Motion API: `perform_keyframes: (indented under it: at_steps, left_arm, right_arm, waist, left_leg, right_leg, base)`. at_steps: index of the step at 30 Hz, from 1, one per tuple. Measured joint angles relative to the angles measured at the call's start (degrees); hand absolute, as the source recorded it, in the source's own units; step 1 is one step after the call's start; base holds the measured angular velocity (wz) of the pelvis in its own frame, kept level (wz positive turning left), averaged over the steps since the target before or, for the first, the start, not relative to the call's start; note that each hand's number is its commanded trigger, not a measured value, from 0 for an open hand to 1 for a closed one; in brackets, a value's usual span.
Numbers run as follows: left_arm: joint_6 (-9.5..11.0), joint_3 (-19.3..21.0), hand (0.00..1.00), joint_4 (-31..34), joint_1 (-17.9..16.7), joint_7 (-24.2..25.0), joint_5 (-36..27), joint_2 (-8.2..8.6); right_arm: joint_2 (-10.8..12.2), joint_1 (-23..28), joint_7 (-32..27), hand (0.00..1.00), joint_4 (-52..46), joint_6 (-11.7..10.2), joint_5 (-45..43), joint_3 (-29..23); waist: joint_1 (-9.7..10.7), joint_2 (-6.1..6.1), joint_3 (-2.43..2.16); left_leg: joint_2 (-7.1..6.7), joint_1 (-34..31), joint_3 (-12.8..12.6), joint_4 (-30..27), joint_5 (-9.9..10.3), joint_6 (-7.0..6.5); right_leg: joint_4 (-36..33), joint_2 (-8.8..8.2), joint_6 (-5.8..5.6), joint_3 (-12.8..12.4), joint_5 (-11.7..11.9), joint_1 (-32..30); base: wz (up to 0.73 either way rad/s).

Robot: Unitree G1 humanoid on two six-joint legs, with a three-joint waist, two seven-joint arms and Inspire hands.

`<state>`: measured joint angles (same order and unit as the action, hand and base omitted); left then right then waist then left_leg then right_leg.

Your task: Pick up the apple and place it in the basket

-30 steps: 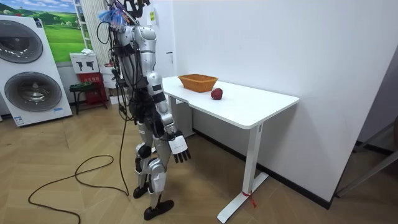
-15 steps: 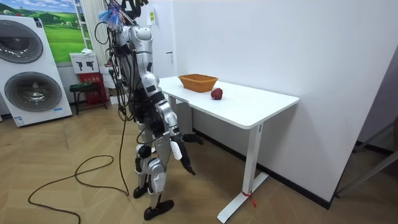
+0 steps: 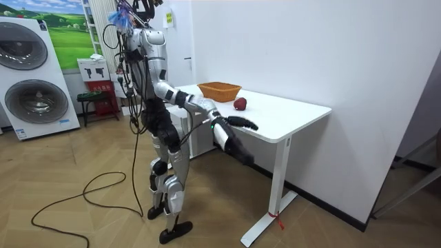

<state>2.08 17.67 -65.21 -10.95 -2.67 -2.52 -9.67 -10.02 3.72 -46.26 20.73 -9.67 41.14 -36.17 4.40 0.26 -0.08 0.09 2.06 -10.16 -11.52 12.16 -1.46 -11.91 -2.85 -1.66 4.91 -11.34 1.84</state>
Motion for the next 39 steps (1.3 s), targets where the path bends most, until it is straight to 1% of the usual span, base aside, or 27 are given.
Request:
perform_keyframes:
  at_steps: [1,3,4,5,6,8,9,10,12,15,19,20,22,25,28,32,33,36,39]
  left_arm:
    - [0.0,-1.1,0.0,0.0,-0.6,-0.3,0.1,0.0]
    - [0.0,-2.3,0.0,0.0,-0.7,-0.5,0.5,0.05]
    - [0.0,-2.4,0.0,0.0,-0.8,-0.5,0.8,0.05]
    - [0.0,-2.5,0.0,0.0,-0.8,-0.6,1.0,0.04]
    - [0.0,-3.2,0.0,0.1,-0.7,-0.6,1.3,0.04]
    - [0.0,-4.1,0.0,0.1,-0.8,-0.6,2.2,0.04]
    - [0.0,-4.6,0.0,0.2,-0.7,-0.6,2.3,0.04]
    - [0.0,-5.0,0.0,0.4,-0.8,-0.6,2.3,-0.02]
    - [0.2,-5.5,0.0,0.5,-0.8,-0.4,2.3,-0.08]
    - [0.4,-6.1,0.0,0.5,-0.9,-0.2,2.3,-0.08]
    - [0.5,-6.2,0.0,0.8,-1.1,0.8,2.2,-0.08]
    - [0.5,-6.2,0.0,0.9,-1.2,0.9,2.2,-0.09]
    - [0.6,-6.9,0.0,1.1,-0.9,1.1,2.1,-0.17]
    - [1.0,-8.3,0.0,1.0,-0.3,1.2,2.1,-0.19]
    - [1.0,-9.6,0.0,0.9,0.5,1.9,2.1,-0.19]
    - [1.0,-10.0,0.0,0.9,0.3,2.5,2.1,-0.18]
    - [1.0,-10.0,0.0,0.9,0.2,2.8,2.1,-0.19]
    - [1.0,-10.1,0.0,0.9,0.3,3.2,2.1,-0.19]
    - [1.0,-10.3,0.0,0.9,0.2,3.2,2.1,-0.19]
  right_arm:
    - [0.0,-0.1,-2.2,0.0,-3.8,-0.6,-4.6,1.1]
    - [-0.3,-0.1,-4.5,0.0,-7.9,-1.8,-10.5,3.2]
    - [-0.6,-0.1,-5.4,0.0,-9.2,-2.0,-13.6,4.8]
    - [-0.8,0.0,-5.7,0.0,-9.8,-2.0,-15.0,5.7]
    - [-0.9,0.2,-5.8,0.0,-11.6,-2.0,-18.1,6.9]
    - [-0.9,0.1,-5.6,0.0,-13.8,-2.0,-22.3,9.0]
    - [-1.0,0.0,-5.2,0.0,-14.8,-2.0,-24.9,10.0]
    - [-1.3,-0.1,-4.4,0.0,-14.9,-2.0,-27.7,11.3]
    - [-1.6,-0.1,-2.1,0.0,-14.9,-2.0,-30.2,13.5]
    - [-2.3,-0.1,2.4,0.0,-14.9,-1.9,-30.9,17.5]
    - [-2.3,0.8,9.3,0.0,-15.5,-1.3,-34.4,21.0]
    - [-2.3,1.0,10.1,0.0,-15.5,-1.3,-34.9,21.7]
    - [-2.4,1.6,13.0,0.0,-15.5,-1.3,-37.1,25.4]
    - [-2.5,1.8,16.2,0.0,-14.7,-1.3,-39.1,29.3]
    - [-2.5,1.9,19.4,0.0,-14.4,-1.1,-39.9,31.2]
    - [-2.6,1.8,22.1,0.0,-14.4,-1.0,-41.4,31.9]
    - [-2.7,1.8,22.4,0.0,-14.4,-1.0,-41.4,32.5]
    - [-2.9,1.8,24.2,0.0,-14.4,-1.0,-41.4,33.4]
    - [-3.9,1.8,26.1,0.0,-14.4,-0.9,-41.4,35.1]
  waist:
    - [-0.1,-0.1,-0.04]
    - [-0.4,-0.09,-0.07]
    - [-0.7,-0.51,0.08]
    - [-1.2,-0.33,-0.01]
    - [-1.8,-0.43,0.05]
    - [-2.1,-0.41,0.09]
    - [-2.7,-0.4,0.08]
    - [-3.1,-0.42,0.07]
    - [-3.6,-0.39,0.09]
    - [-3.7,-0.37,0.12]
    - [-3.5,-0.48,0.18]
    - [-3.5,-0.52,0.2]
    - [-3.5,-0.64,0.24]
    - [-3.7,-0.65,0.25]
    - [-4.7,-0.69,0.27]
    - [-5.4,-0.78,0.3]
    - [-6.0,-0.77,0.31]
    - [-6.3,-0.78,0.31]
    - [-6.4,-0.88,0.29]
  left_leg:
    - [0.0,-0.4,0.1,-0.2,0.0,-0.01]
    - [-0.07,-0.8,0.8,-0.2,0.0,-0.01]
    - [-0.06,-0.8,0.8,-0.2,0.0,-0.01]
    - [-0.03,-0.9,0.8,-0.2,0.0,0.0]
    - [-0.01,-1.2,0.8,-0.2,0.0,0.0]
    - [0.0,-1.4,0.8,-0.2,0.0,0.0]
    - [-0.02,-1.4,0.8,-0.2,0.0,0.0]
    - [-0.02,-1.3,0.9,-0.1,0.0,0.0]
    - [0.0,-1.2,0.9,-0.1,-0.1,0.0]
    - [0.0,-1.3,1.0,-0.1,-0.1,0.0]
    - [0.03,-1.3,1.0,-0.1,-0.1,0.01]
    - [0.05,-1.4,1.0,-0.1,-0.1,0.01]
    - [0.1,-1.4,1.0,-0.1,-0.1,0.01]
    - [0.09,-1.3,1.0,-0.1,-0.1,0.01]
    - [0.1,-1.4,1.0,-0.1,-0.1,0.01]
    - [0.12,-1.5,1.1,0.0,-0.1,0.01]
    - [0.12,-1.5,1.3,0.0,-0.1,0.02]
    - [0.09,-1.7,1.6,0.0,-0.1,0.02]
    - [0.08,-1.7,1.9,0.0,-0.1,0.04]
  right_leg:
    - [-0.1,0.03,0.03,0.1,0.0,0.0]
    - [0.0,0.02,0.05,0.3,0.1,0.0]
    - [-0.1,0.02,0.05,0.4,0.0,-0.2]
    - [-0.2,0.02,0.06,0.3,0.0,-0.6]
    - [-0.5,0.03,0.06,0.2,0.1,-0.9]
    - [-0.7,0.02,0.06,0.3,0.1,-1.2]
    - [-0.7,0.02,0.06,0.2,0.1,-1.3]
    - [-0.7,0.03,0.06,0.1,0.1,-1.4]
    - [-0.6,0.03,0.06,0.2,0.1,-1.4]
    - [-0.3,0.04,0.07,0.3,0.1,-1.4]
    - [0.1,0.05,0.17,0.3,0.1,-0.7]
    - [0.1,0.06,0.2,0.3,0.2,-0.7]
    - [0.2,0.08,0.26,0.3,0.2,-0.6]
    - [0.2,0.08,0.23,0.3,0.3,-0.6]
    - [0.2,0.07,0.23,0.4,0.4,-0.7]
    - [0.3,0.05,0.23,0.8,0.4,-0.7]
    - [0.3,0.01,0.23,1.1,0.4,-0.7]
    - [0.3,-0.04,0.23,1.7,0.4,-0.8]
    - [0.3,-0.04,0.23,2.0,0.4,-0.7]
  base:
    - [0.06]
    - [0.09]
    - [0.05]
    - [0.0]
    - [-0.05]
    - [0.0]
    - [0.0]
    - [0.0]
    - [0.0]
    - [0.0]
    - [0.0]
    - [0.0]
    - [0.0]
    - [0.0]
    - [0.0]
    - [0.03]
    - [0.05]
    - [0.06]
    - [0.05]
